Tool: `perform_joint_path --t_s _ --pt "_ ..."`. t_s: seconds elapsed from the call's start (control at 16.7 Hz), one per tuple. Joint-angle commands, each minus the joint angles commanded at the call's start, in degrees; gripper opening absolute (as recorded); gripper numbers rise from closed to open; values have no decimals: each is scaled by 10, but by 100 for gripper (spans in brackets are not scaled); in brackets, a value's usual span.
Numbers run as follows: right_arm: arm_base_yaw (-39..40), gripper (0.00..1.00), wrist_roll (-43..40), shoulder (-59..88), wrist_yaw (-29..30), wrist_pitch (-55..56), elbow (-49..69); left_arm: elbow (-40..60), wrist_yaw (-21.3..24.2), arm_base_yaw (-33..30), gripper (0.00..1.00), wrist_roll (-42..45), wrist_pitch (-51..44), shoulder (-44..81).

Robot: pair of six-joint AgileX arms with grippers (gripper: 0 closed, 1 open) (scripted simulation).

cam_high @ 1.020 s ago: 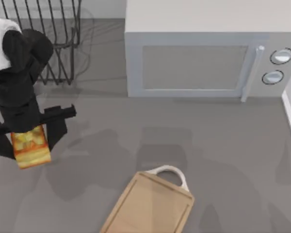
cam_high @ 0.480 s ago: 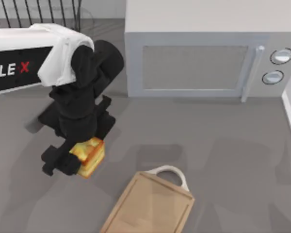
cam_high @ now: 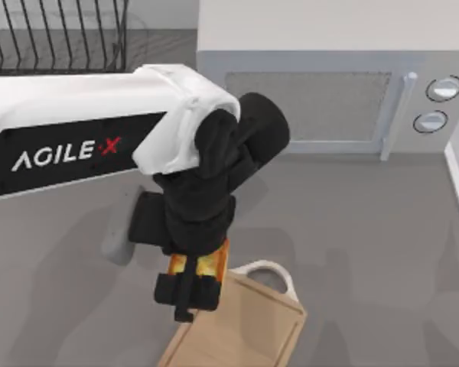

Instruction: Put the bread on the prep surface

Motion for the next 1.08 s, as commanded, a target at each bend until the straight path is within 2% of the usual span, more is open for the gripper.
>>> perform_joint_path --t_s 0.24,0.42,1.08 --pt "0 100 0 0 0 0 0 13 5 -54 0 -111 -3 1" --pt "0 100 0 0 0 0 0 20 8 -79 0 -158 -6 2" --pt "0 100 0 0 0 0 0 14 7 -85 0 -173 7 5"
